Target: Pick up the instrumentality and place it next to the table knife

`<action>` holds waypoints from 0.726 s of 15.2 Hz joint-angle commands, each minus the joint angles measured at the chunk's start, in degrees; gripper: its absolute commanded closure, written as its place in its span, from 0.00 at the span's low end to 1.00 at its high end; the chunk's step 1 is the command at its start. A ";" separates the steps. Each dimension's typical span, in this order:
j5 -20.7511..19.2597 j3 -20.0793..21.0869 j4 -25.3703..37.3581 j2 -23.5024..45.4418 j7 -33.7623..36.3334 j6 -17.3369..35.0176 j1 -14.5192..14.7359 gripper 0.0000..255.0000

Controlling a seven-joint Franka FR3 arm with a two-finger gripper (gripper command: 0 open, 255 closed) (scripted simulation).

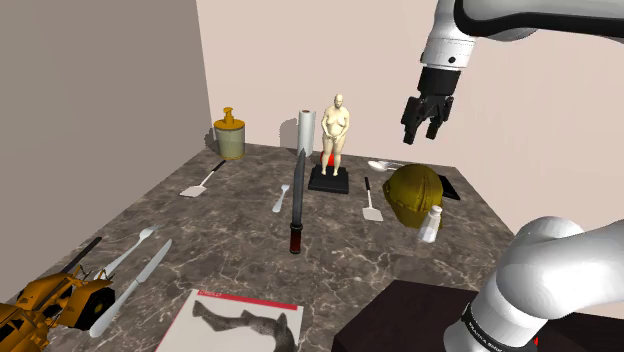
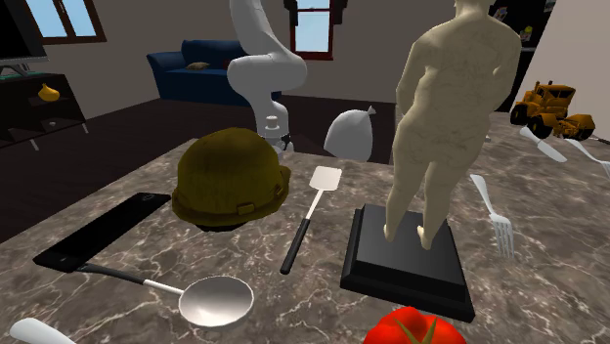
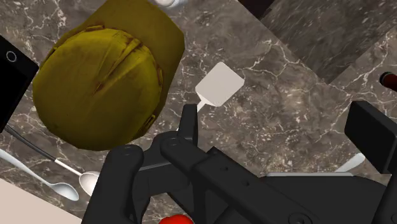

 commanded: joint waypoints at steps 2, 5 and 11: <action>0.06 0.25 -1.23 0.71 1.39 2.11 -0.54 0.00; 0.18 0.96 -4.47 3.31 5.51 8.45 -2.21 0.00; 0.01 2.05 -8.90 10.53 13.70 21.05 -5.47 0.00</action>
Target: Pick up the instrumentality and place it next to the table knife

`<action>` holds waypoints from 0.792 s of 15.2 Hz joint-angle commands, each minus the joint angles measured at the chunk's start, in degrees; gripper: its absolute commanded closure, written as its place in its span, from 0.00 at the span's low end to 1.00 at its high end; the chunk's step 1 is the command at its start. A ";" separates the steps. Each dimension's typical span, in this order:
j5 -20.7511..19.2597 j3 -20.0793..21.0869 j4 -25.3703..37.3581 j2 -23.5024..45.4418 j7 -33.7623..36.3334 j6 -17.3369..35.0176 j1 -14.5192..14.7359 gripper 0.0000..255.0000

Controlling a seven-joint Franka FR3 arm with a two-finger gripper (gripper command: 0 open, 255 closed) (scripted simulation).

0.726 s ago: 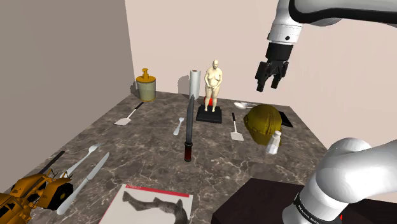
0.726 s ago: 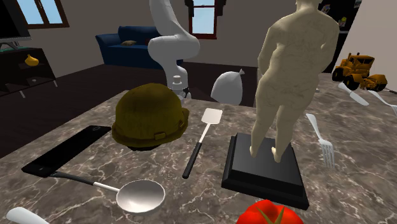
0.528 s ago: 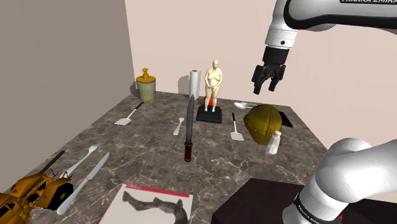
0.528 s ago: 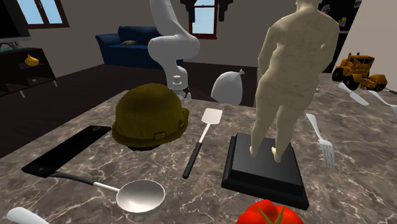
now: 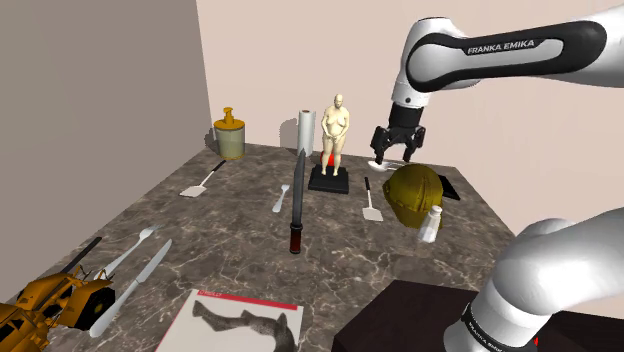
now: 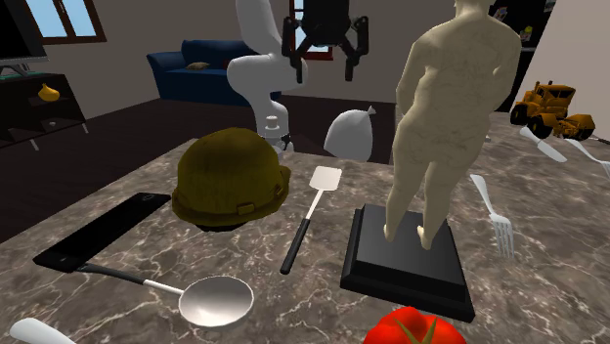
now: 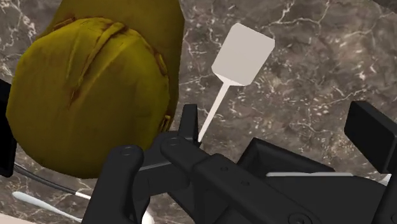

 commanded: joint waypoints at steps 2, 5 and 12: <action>-0.25 0.43 -1.55 4.53 4.25 6.67 -1.67 0.00; -0.67 0.72 -2.32 9.35 8.38 12.68 -3.32 0.00; -2.38 0.72 -1.69 22.00 18.25 25.59 -7.07 0.00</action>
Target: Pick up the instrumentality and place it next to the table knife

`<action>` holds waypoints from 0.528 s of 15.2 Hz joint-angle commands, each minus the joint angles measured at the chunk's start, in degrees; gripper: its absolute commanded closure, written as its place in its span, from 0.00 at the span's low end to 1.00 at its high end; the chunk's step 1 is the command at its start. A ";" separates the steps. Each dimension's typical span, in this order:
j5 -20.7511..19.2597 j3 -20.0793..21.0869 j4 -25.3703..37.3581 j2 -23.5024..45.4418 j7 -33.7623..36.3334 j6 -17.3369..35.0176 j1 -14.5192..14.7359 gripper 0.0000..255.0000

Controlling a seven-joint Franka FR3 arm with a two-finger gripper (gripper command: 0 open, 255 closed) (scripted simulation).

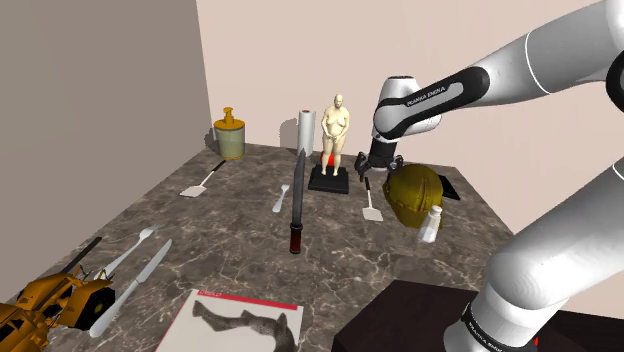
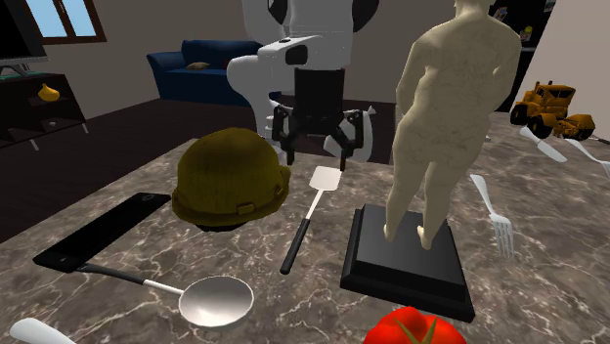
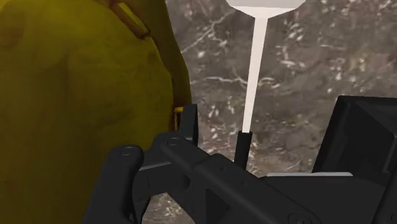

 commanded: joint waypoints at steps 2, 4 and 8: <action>-0.81 -0.04 1.22 5.20 4.38 4.42 -1.24 0.00; -0.89 -0.09 0.60 6.23 4.44 6.07 -1.26 0.00; -1.06 -0.10 -0.47 8.45 4.54 9.36 -1.39 0.00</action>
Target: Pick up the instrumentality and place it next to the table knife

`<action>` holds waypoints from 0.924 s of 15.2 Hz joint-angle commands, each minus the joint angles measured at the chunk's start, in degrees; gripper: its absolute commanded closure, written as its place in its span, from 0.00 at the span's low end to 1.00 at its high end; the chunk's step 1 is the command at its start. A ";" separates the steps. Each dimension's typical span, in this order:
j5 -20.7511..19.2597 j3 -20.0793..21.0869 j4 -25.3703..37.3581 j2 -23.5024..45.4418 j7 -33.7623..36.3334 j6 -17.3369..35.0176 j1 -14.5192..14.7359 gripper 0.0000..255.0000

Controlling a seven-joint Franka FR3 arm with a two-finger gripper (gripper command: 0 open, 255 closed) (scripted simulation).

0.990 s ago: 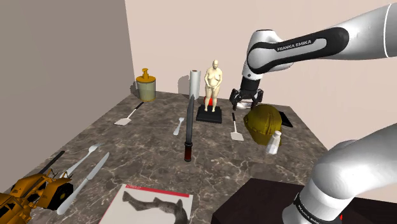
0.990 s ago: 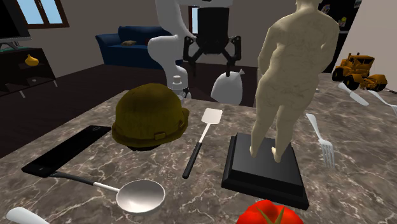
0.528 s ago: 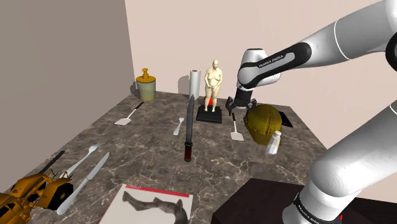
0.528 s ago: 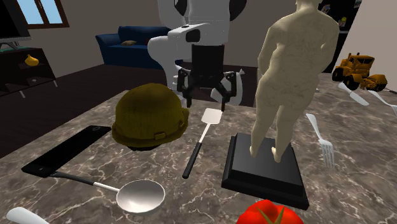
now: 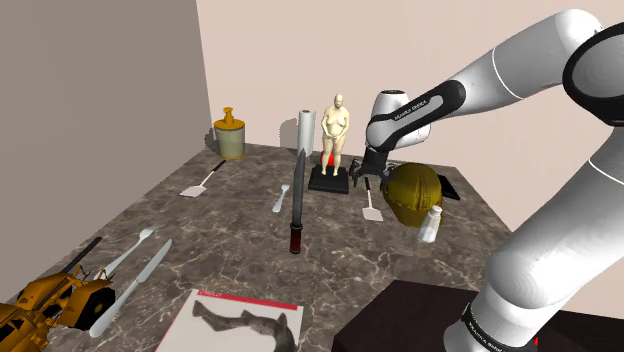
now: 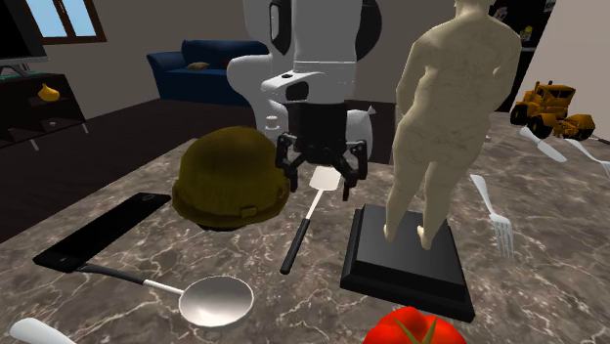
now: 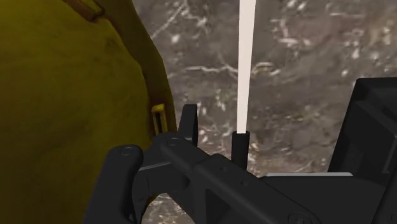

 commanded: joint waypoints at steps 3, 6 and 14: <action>-0.20 -0.49 -1.34 2.10 -0.14 2.02 -0.73 0.00; -0.18 -0.35 -1.34 2.10 -0.16 2.02 -0.86 0.00; -0.18 -0.41 -1.34 2.13 -0.27 2.05 -0.91 1.00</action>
